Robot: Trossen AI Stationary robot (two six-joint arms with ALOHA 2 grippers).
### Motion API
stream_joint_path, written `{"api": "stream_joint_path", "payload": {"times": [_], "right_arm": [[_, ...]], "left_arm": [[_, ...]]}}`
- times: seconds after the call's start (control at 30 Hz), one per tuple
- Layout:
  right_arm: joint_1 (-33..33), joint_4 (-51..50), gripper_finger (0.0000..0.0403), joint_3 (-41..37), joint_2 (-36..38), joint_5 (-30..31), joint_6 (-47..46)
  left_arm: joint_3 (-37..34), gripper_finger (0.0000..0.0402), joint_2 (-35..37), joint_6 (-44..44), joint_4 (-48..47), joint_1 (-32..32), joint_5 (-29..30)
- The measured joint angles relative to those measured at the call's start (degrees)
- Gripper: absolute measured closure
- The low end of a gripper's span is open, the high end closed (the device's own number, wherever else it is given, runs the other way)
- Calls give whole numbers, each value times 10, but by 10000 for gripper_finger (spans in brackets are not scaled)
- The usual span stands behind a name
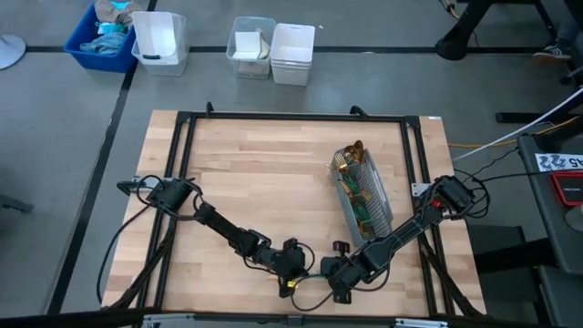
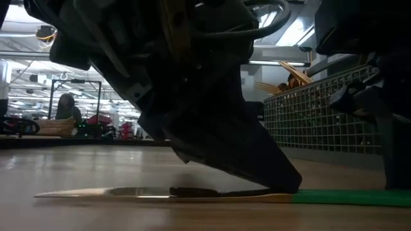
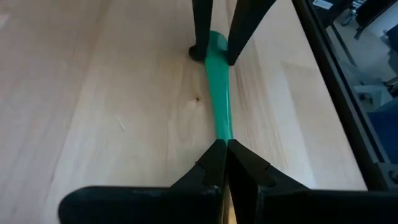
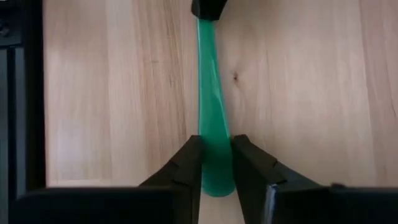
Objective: Sort silverware
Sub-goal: Put the knife into the bottom section of the basket
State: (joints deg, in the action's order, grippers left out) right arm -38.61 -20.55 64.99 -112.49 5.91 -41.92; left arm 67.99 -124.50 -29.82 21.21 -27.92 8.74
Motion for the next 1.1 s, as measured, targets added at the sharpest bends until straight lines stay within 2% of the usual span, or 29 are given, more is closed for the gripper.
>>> {"api": "stream_joint_path", "payload": {"times": [0.77,0.87,1.1], "right_arm": [[0,16,336,-1,0,-3,-1],[0,36,336,-2,-1,-3,-1],[0,43,336,-2,-2,-3,0]], "left_arm": [[1,390,10,86,7,-2,6],[1,366,10,110,7,-2,7],[2,274,10,140,3,-6,10]]}}
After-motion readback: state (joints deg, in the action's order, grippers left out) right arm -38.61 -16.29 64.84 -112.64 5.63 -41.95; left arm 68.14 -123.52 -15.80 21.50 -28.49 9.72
